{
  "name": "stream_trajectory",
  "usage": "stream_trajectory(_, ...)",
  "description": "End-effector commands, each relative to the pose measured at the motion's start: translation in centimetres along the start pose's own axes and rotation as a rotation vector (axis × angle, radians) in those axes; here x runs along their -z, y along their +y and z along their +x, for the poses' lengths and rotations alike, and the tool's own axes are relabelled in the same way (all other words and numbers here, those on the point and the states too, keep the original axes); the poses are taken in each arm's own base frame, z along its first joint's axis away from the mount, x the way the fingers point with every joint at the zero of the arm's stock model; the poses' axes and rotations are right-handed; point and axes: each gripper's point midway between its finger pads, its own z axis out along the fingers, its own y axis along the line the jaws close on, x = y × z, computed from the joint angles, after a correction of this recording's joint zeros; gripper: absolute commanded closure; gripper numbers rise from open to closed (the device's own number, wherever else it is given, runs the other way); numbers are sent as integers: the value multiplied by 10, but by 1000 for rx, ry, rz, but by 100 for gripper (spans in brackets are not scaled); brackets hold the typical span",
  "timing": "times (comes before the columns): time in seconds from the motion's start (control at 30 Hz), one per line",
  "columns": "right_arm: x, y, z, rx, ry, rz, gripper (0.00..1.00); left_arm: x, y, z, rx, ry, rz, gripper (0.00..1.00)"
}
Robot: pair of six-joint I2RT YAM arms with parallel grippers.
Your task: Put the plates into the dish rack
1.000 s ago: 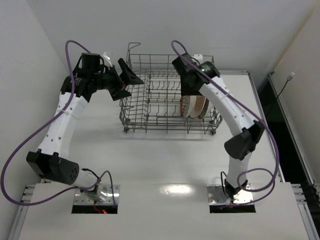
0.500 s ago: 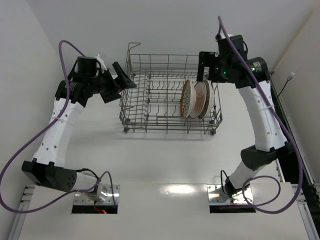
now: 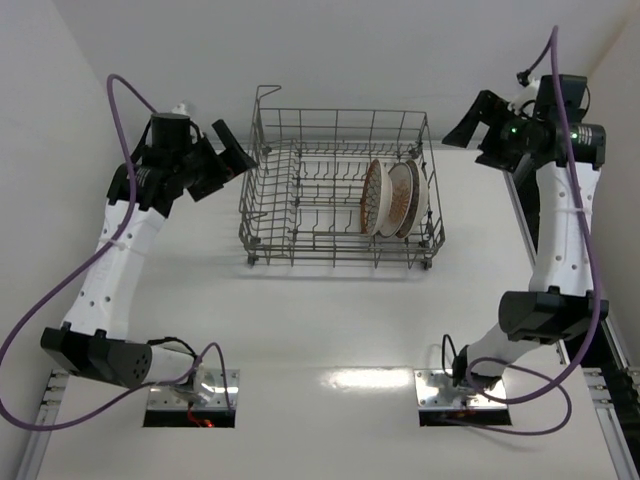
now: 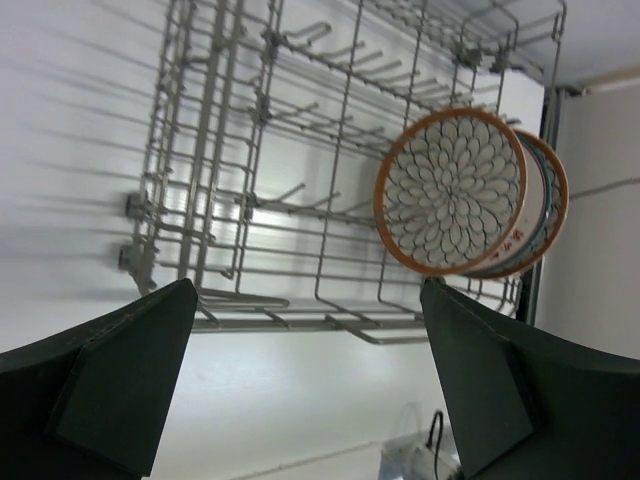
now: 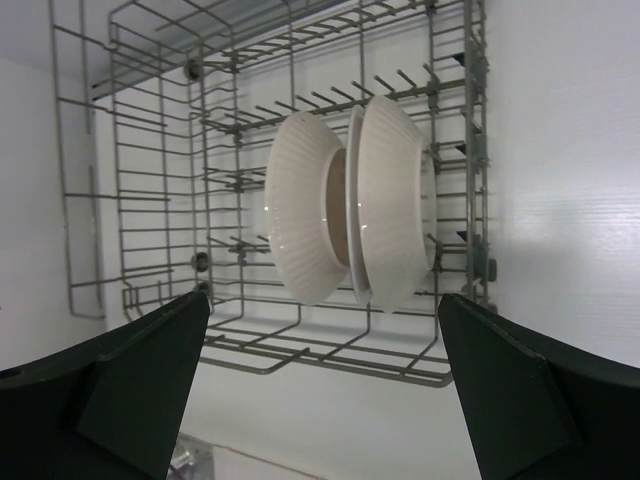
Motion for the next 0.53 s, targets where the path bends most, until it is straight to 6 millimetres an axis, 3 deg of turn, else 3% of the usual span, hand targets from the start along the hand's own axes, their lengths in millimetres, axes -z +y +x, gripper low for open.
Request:
stream_trajectory(0.0,31,38,-25,29,-89,-187,1,28,-2,-46,-27,-254,-4,5)
stream_trajectory(0.03,32,36,-30,27,-97,-188,1,36,-3,-50,-27,-291,1,5)
stream_trajectory(0.23,48,24,-59,-18,-182,-179,1,29,17,-52,-8,-337,-69,5)
stream_trajectory(0.5,43,4,-54,-75,-159,-131,1,20,41,-58,-6,-389,-182,5)
